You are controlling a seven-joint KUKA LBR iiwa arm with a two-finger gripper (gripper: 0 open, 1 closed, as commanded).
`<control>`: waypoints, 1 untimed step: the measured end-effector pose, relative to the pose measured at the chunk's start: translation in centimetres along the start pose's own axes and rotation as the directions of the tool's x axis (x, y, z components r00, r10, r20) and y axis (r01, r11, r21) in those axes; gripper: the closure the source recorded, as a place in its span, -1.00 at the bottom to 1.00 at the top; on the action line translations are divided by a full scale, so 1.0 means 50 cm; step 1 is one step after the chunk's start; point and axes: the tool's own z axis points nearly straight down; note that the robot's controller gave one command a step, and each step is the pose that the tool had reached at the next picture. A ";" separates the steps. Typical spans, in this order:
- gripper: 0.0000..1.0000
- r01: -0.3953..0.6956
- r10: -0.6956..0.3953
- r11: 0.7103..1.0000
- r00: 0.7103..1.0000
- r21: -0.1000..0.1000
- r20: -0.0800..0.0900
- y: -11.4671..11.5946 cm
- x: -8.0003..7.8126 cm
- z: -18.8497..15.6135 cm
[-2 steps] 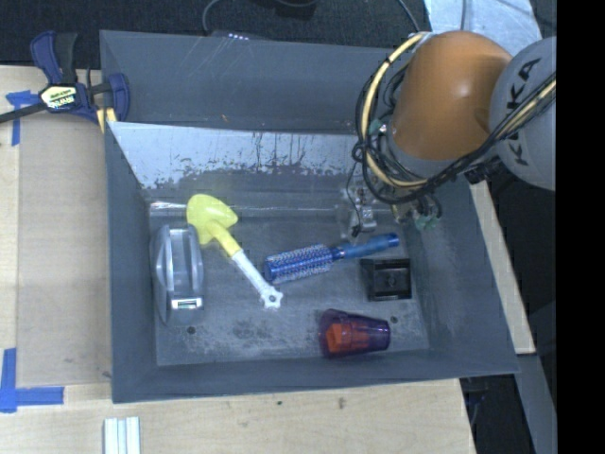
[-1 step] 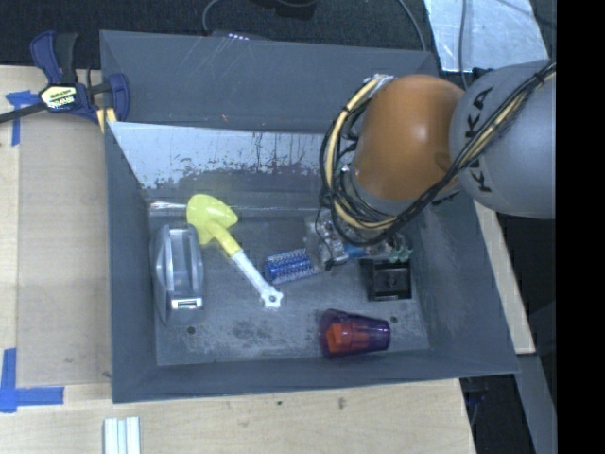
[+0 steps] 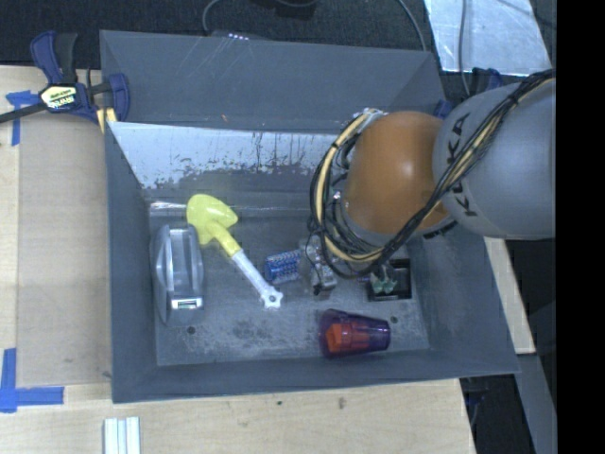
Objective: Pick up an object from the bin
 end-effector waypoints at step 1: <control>1.00 0.404 -0.404 0.915 0.915 -0.004 -0.005 -0.026 0.049 -0.009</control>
Offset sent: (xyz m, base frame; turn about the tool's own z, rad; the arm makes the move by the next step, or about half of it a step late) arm 0.0000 0.0000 0.0000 0.0000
